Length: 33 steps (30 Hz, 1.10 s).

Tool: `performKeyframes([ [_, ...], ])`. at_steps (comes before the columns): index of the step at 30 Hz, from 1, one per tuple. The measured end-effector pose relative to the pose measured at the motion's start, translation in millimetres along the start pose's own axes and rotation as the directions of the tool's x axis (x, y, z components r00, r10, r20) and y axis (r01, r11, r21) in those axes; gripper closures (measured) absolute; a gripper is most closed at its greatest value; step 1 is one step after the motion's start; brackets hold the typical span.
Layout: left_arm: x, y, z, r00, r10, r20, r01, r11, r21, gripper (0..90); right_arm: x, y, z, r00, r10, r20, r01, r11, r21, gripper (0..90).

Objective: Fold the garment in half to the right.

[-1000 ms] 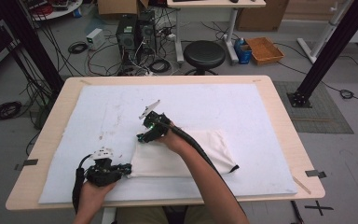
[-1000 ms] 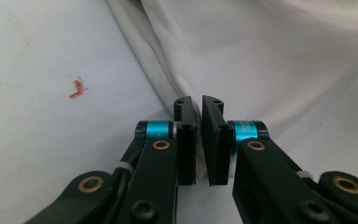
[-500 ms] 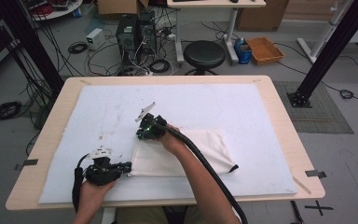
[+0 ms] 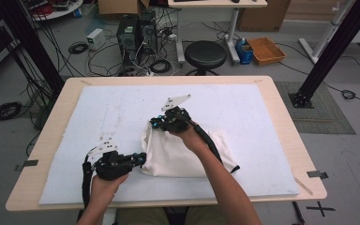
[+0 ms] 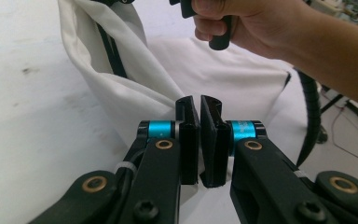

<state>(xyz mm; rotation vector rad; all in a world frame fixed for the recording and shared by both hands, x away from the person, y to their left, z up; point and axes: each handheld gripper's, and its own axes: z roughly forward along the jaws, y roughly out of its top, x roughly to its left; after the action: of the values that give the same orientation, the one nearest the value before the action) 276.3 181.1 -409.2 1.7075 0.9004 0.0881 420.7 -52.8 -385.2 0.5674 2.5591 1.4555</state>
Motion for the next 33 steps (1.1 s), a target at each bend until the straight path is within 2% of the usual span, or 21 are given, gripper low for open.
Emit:
performKeyframes([
  [4, -3.5, 10.6, 13.2, 0.9994, 0.009, 0.034, -0.009, 0.9999, 0.005, 85.9, -8.2, -7.5, -17.2, 0.9995, 0.025, 0.021, -0.025, 0.999, -0.022, 85.3],
  [9, -15.8, 21.8, 36.0, 0.9967, 0.024, 0.078, -0.025, 0.9995, 0.017, 85.9, -18.2, -17.0, -36.8, 0.9974, 0.059, 0.042, -0.057, 0.997, -0.054, 85.3],
  [18, -40.8, 40.8, 78.2, 0.9863, 0.049, 0.158, -0.057, 0.9972, 0.047, 85.9, -29.5, -34.8, -70.4, 0.9931, 0.099, 0.063, -0.092, 0.99, -0.105, 85.3],
  [24, -53.6, 48.1, 105.0, 0.9828, 0.057, 0.176, -0.072, 0.9943, 0.078, 85.9, -39.1, -47.9, -92.8, 0.9887, 0.113, 0.099, -0.1, 0.987, -0.123, 85.2],
  [33, -60.2, 47.3, 136.2, 0.9805, 0.042, 0.192, -0.066, 0.991, 0.117, 85.9, -50.6, -68.3, -108.1, 0.9801, 0.138, 0.143, -0.124, 0.987, -0.101, 85.3],
])
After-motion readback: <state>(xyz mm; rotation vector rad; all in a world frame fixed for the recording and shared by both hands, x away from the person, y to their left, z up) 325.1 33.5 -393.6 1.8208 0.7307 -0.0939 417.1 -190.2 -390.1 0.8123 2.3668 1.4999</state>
